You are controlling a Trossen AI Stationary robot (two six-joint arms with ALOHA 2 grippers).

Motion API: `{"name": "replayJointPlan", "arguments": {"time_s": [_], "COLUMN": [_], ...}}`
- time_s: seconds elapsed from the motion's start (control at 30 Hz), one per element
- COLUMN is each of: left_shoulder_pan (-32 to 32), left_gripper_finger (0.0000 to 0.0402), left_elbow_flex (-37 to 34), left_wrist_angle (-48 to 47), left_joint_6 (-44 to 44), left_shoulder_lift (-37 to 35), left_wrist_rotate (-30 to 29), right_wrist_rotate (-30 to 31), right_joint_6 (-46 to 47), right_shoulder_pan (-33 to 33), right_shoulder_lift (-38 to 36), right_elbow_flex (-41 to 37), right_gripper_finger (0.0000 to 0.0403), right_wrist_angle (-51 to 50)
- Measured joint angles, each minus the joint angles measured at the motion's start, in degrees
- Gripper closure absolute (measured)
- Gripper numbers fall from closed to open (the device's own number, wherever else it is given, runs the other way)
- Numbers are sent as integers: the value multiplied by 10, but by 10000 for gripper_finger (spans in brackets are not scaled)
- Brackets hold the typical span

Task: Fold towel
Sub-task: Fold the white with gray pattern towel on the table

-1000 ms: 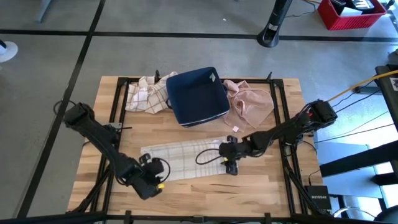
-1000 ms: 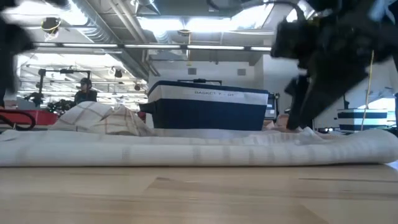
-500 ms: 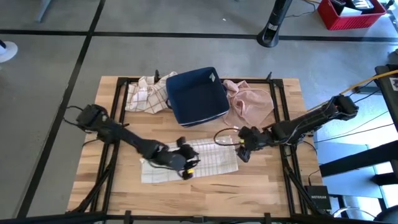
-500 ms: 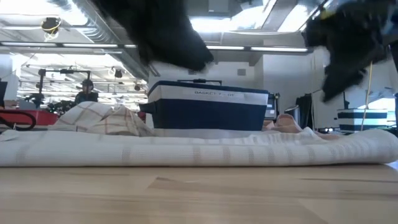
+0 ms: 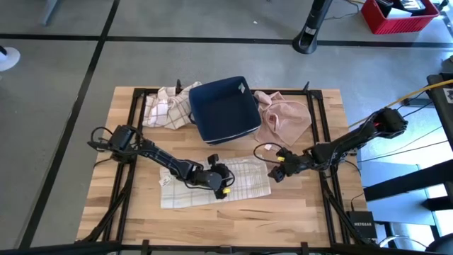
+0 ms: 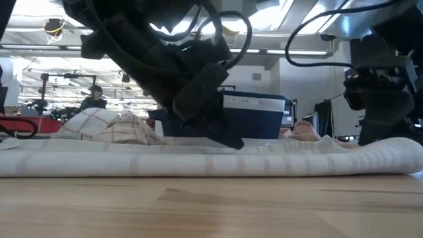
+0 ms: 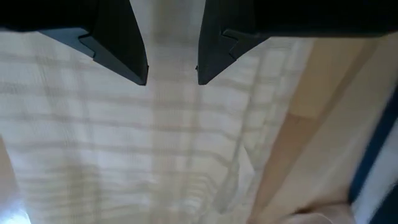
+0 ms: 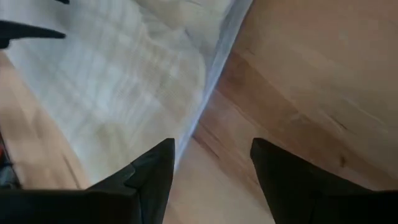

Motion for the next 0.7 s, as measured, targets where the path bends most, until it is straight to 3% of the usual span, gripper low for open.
{"name": "replayJointPlan", "arguments": {"time_s": [0.53,0.7], "left_shoulder_pan": [-6,-7], "left_gripper_finger": [269,269], "left_elbow_flex": [0,1], "left_wrist_angle": [-3,-4], "left_joint_6": [-2,-4], "left_shoulder_lift": [0,0], "left_wrist_rotate": [1,4], "right_wrist_rotate": [16,23], "right_joint_6": [17,3], "right_shoulder_pan": [0,0], "right_shoulder_lift": [158,164], "right_elbow_flex": [-1,-1], "right_gripper_finger": [184,222], "right_wrist_angle": [213,216]}}
